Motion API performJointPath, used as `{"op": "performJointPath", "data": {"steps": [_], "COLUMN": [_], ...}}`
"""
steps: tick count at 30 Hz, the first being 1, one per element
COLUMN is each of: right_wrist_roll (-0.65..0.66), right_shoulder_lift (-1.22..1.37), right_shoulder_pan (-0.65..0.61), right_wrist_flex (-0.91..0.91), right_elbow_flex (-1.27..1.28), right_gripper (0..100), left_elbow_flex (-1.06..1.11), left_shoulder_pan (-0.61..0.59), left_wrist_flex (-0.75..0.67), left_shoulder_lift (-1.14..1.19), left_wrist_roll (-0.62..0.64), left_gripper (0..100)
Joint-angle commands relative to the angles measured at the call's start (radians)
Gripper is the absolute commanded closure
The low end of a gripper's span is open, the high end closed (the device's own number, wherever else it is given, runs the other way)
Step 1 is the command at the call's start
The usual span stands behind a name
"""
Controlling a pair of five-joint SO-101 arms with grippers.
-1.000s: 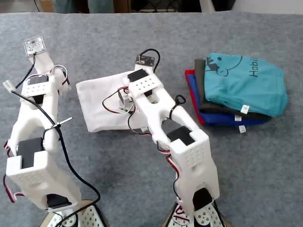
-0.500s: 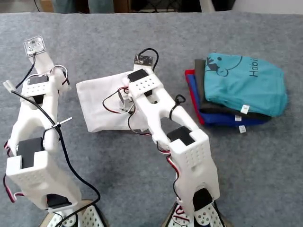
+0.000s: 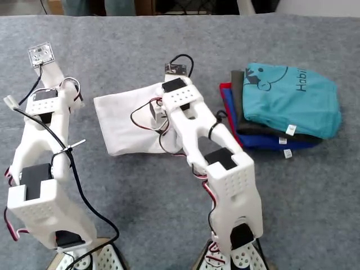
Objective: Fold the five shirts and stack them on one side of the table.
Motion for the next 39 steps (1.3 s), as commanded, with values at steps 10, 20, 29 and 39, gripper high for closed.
{"op": "performJointPath", "data": {"steps": [10,20,29,39], "right_wrist_roll": [0.055,0.057,0.098,0.083], "right_shoulder_lift": [0.028,0.028,0.035,0.035], "right_shoulder_pan": [0.041,0.075,0.078,0.068], "right_wrist_flex": [0.132,0.203,0.222,0.16], "right_elbow_flex": [-0.113,-0.3,-0.43,-0.206], "right_gripper": [54.4,49.4,46.9,57.6], "left_elbow_flex": [0.002,0.004,0.004,0.002], "left_shoulder_pan": [-0.001,-0.001,-0.001,-0.001], "left_wrist_flex": [-0.015,-0.015,-0.014,-0.011], "left_shoulder_lift": [-0.052,-0.052,-0.052,-0.052], "left_wrist_roll": [0.0,0.0,0.0,0.0], "left_gripper": [97,97,97,97]}}
